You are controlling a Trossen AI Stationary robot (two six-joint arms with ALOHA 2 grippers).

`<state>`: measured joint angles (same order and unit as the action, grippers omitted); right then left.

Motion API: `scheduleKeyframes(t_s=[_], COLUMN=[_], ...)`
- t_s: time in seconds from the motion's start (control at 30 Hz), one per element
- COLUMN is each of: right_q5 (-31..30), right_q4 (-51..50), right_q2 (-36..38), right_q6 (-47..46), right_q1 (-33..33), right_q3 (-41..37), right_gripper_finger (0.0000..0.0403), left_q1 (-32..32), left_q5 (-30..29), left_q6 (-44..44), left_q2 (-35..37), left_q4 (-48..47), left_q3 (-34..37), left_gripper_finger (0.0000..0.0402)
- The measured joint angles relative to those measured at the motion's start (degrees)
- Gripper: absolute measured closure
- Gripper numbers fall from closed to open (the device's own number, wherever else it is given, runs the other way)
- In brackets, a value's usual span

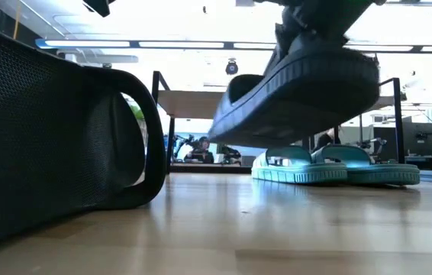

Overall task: Pick and place slides into the shelf
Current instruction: Put the right black slipper under the shelf

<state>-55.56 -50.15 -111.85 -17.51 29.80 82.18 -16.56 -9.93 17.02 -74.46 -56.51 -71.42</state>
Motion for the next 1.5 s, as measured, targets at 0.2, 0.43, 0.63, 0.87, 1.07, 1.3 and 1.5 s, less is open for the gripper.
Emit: scheduleKeyframes(t_s=[0.2, 0.43, 0.63, 0.87, 1.07, 1.3, 1.5], right_q5=[1.5, -3.0, -8.1, -12.5, -8.4, -9.9, -9.6], right_q4=[-3.0, 0.1, 2.0, 1.7, 1.9, 2.5, 2.5], right_q2=[-0.2, -8.4, -13.4, -13.5, -13.2, -13.3, -13.4], right_q6=[-6.9, -2.6, -0.1, 0.0, -0.6, -0.4, -0.3], right_q1=[1.5, -0.1, -2.7, -5.7, -9.1, -10.7, -11.5], right_q3=[-0.5, -0.6, 0.8, 0.7, 0.6, 0.5, 0.5], right_gripper_finger=[0.0402, 0.0402, 0.0403, 0.0403, 0.0403, 0.0403, 0.0403], left_q1=[0.0, 0.0, 0.0, 0.0, 0.0, 0.0, 0.0], left_q5=[-0.2, -0.2, -0.2, -0.2, -0.2, -0.2, -0.2], left_q6=[-0.1, -0.2, -0.2, -0.2, -0.2, -0.2, -0.2], left_q2=[0.0, 0.0, 0.0, 0.0, 0.0, 0.0, 0.0], left_q4=[-1.2, -1.1, -1.1, -1.1, -1.0, -1.0, -0.8], left_q3=[0.0, 0.0, 0.0, 0.0, 0.0, 0.0, 0.0], left_gripper_finger=[0.0224, 0.0224, 0.0225, 0.0225, 0.0224, 0.0225, 0.0225])
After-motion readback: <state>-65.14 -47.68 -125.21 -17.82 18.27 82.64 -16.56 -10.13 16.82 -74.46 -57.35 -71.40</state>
